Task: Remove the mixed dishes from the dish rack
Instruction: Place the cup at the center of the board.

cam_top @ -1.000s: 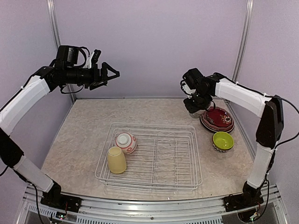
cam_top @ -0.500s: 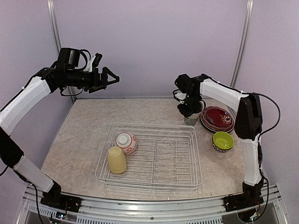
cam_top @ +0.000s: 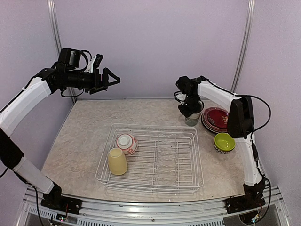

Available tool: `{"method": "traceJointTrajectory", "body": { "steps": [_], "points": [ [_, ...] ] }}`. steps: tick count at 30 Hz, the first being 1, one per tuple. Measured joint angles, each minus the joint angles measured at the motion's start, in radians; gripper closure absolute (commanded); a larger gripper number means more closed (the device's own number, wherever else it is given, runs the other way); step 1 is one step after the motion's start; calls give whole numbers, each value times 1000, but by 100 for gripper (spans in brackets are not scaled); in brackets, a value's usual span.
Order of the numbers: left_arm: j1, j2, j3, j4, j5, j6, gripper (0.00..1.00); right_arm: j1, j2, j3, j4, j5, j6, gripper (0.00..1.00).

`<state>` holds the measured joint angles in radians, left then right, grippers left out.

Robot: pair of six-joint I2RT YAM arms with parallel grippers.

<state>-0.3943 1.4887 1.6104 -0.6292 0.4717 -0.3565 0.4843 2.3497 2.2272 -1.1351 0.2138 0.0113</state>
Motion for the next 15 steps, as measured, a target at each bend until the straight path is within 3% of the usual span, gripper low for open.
{"method": "traceJointTrajectory", "body": {
  "steps": [8, 11, 15],
  "points": [
    [-5, 0, 0, 0, 4, -1, 1, -14, 54, 109, -14, 36, -40, 48],
    [-7, 1, 0, 0, 10, -1, 1, -16, 54, 145, -17, 49, -40, 25],
    [-9, 5, 0, 0, 17, -1, 1, -16, 43, 183, -21, 54, -51, 15]
  ]
}}
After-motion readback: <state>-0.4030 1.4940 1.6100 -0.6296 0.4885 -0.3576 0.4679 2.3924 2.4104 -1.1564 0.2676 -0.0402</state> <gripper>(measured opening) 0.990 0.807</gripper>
